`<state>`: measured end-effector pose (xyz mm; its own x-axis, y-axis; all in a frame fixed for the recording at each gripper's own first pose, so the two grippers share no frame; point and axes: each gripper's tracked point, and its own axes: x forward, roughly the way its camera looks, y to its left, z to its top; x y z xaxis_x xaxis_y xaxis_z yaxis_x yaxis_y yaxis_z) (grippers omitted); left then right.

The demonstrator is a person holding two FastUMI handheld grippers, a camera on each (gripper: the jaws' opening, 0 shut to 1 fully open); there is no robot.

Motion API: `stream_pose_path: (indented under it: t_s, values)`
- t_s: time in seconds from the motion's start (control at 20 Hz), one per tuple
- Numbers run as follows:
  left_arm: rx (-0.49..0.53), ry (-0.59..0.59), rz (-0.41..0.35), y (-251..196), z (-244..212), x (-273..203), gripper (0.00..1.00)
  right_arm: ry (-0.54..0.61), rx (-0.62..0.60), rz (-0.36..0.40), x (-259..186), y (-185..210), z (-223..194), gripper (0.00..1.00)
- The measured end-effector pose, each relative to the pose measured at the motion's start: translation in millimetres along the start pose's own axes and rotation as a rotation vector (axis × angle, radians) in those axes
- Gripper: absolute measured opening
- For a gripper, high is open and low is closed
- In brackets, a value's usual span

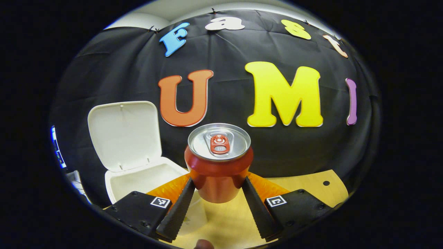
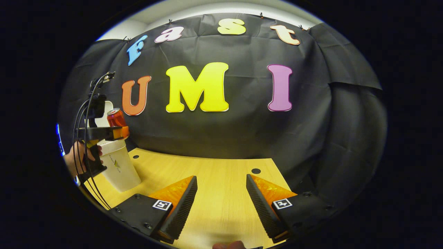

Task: Press the lid of the desktop garbage bin to open it, pick up the crumpled paper on the desktop and throw it into the bin, then pick up the pop can on the desktop and drop it into the bin, and finally close the garbage bin lid.

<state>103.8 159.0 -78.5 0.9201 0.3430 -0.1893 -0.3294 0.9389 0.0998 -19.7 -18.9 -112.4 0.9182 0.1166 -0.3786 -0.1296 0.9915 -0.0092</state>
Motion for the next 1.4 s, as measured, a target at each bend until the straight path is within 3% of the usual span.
stream_pose_path:
  t_s: [0.3,0.55,1.05,1.25,1.4]
  values:
    - [-0.012,0.042,0.155,84.5,-8.7,13.9,0.85,0.013,-0.002,0.047,14.1,28.3,2.1,0.90]
    - [-0.024,0.107,0.235,131.6,-36.9,22.0,0.85,0.012,-0.014,0.087,25.1,55.9,9.9,0.90]
    - [-0.092,0.106,0.286,141.2,-38.6,20.7,0.89,0.020,-0.056,0.121,30.9,69.8,14.0,0.90]
    - [-0.097,0.077,0.343,145.5,-16.7,9.7,0.89,0.024,-0.051,0.144,30.1,73.6,14.2,0.90]
    - [-0.080,0.021,0.339,139.8,17.3,6.9,0.88,0.019,-0.036,0.157,26.8,73.8,19.1,0.90]
